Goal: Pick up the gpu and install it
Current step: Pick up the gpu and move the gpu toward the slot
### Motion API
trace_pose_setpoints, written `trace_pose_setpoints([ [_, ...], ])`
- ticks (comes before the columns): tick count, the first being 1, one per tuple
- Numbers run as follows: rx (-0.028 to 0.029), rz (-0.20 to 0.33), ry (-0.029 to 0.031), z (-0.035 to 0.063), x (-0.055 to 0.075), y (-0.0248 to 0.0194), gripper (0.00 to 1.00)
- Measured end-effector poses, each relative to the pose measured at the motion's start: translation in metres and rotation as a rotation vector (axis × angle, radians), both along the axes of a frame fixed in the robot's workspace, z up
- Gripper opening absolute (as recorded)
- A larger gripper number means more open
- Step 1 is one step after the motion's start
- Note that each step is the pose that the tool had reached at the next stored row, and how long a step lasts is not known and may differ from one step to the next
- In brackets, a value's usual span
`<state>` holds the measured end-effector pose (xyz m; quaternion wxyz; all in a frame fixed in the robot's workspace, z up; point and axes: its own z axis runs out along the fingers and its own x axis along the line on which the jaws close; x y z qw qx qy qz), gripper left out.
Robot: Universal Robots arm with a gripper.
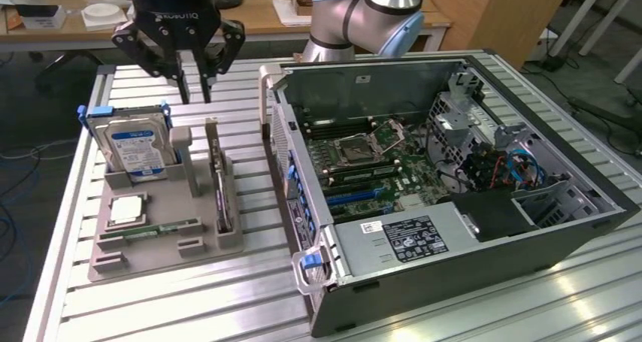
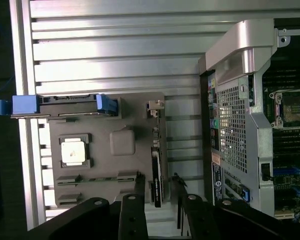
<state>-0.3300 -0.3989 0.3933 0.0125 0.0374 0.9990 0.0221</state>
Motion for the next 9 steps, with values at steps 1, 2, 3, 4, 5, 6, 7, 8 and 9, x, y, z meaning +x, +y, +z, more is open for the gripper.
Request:
trace_pose_setpoints([
  [1,0.0000,0.000,0.0001,0.0000,0.0000,0.0000,0.35],
  [2,0.0000,0.000,0.0000,0.0000,0.0000,0.0000,0.35],
  [3,0.0000,0.000,0.0000,0.0000,0.0000,0.0000,0.41],
  [4,0.0000,0.000,0.0000,0.0000,0.0000,0.0000,0.41],
  [5,0.0000,0.000,0.0000,0.0000,-0.0001,-0.0001,0.47],
  [6,0.0000,0.002,-0.0001,-0.0001,-0.0002,-0.0005,0.47],
  [7,0.0001,0.008,-0.0001,0.0000,-0.0004,-0.0006,0.53],
  [8,-0.0001,0.021,0.0000,0.0000,-0.0005,-0.0006,0.53],
  [9,-0.0003,0.036,0.0000,-0.0001,-0.0005,-0.0006,0.53],
])
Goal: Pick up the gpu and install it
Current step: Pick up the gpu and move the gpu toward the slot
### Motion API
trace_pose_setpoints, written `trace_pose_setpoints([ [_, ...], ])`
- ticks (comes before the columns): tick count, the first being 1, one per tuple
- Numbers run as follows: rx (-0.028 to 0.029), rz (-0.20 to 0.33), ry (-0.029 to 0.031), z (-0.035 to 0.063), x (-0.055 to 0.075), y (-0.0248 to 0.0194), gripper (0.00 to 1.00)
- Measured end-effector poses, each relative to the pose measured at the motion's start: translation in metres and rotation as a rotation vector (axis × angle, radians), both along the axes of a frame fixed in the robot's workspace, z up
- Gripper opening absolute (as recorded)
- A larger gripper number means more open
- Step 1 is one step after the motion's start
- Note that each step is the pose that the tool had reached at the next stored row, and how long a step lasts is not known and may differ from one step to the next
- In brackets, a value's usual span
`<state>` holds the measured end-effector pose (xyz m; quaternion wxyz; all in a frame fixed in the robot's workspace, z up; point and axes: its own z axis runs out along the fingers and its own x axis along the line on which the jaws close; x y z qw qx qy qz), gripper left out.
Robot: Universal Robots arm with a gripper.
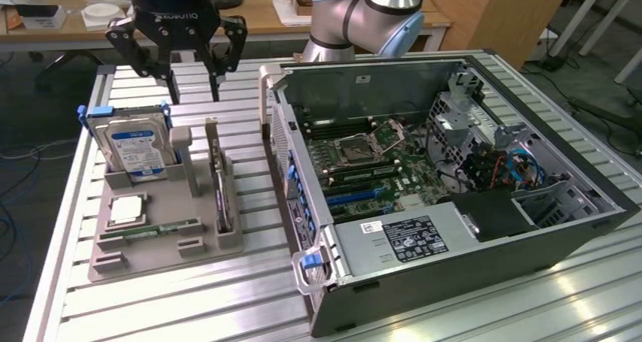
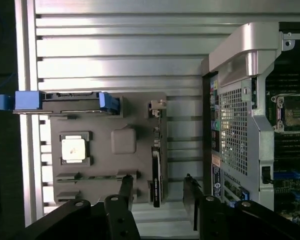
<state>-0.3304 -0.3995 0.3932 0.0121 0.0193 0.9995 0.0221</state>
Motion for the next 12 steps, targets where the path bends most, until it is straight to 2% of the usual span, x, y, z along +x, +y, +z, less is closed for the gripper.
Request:
trace_pose_setpoints([
  [3,0.0000,0.039,-0.0001,-0.0004,0.000,-0.0004,0.53],
  [12,0.0000,0.042,0.0000,-0.0136,0.000,-0.0034,0.53],
])
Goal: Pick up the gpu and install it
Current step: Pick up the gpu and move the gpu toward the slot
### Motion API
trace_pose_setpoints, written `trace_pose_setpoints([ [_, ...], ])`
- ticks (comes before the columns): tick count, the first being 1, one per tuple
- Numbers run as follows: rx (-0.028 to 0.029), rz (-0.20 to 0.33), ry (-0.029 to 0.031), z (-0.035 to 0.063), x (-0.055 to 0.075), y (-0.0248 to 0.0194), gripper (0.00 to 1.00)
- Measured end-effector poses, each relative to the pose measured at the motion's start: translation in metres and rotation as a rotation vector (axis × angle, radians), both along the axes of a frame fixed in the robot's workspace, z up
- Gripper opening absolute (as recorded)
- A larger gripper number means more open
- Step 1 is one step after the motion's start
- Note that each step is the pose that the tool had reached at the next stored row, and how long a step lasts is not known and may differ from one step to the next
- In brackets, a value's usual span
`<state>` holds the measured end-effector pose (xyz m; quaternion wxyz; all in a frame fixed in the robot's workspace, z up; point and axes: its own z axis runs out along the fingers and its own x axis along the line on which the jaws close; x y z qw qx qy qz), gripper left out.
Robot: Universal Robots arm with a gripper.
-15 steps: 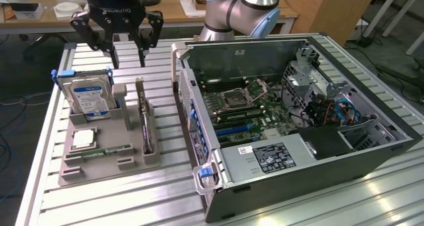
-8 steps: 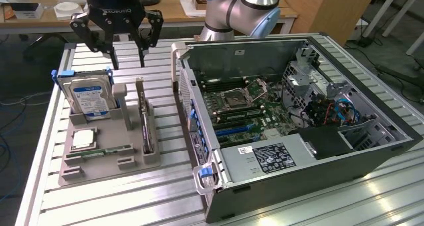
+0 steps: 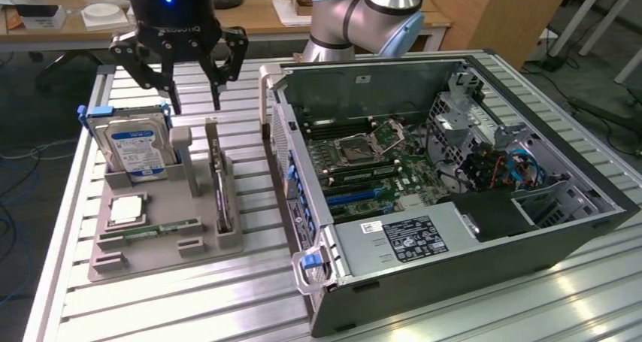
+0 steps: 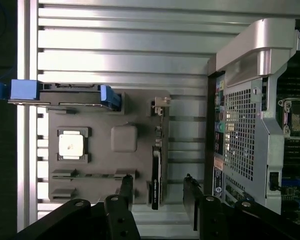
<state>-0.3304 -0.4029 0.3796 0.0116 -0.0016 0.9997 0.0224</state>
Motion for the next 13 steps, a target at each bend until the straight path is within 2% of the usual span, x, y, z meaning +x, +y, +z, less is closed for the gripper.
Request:
trace_pose_setpoints([
  [13,0.0006,0.000,0.0000,-0.0160,0.000,-0.0009,0.53],
])
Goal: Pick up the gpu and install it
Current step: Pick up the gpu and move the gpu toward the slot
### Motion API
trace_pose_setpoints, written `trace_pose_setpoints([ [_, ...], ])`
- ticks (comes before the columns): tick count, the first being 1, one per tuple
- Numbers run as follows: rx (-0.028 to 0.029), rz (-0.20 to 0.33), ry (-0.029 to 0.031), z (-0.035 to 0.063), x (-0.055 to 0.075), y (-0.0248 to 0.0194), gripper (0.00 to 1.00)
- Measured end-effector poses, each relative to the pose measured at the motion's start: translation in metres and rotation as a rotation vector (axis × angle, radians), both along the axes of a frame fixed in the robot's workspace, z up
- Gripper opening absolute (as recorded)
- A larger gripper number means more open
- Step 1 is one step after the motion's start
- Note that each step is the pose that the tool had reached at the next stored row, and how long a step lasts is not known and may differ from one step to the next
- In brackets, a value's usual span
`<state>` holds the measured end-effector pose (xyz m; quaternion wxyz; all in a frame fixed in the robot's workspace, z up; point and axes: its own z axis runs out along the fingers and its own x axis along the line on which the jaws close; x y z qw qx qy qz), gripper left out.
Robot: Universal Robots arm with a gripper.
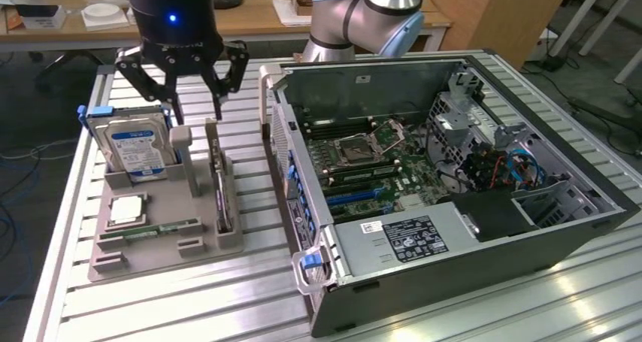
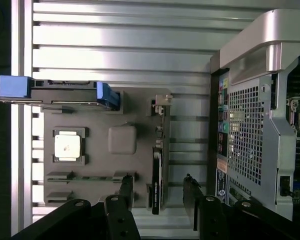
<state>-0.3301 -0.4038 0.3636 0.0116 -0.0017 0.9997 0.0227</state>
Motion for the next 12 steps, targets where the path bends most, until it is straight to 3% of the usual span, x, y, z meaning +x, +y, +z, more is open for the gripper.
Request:
trace_pose_setpoints([
  [12,0.0000,0.007,0.0000,-0.0128,0.003,-0.0005,0.53],
])
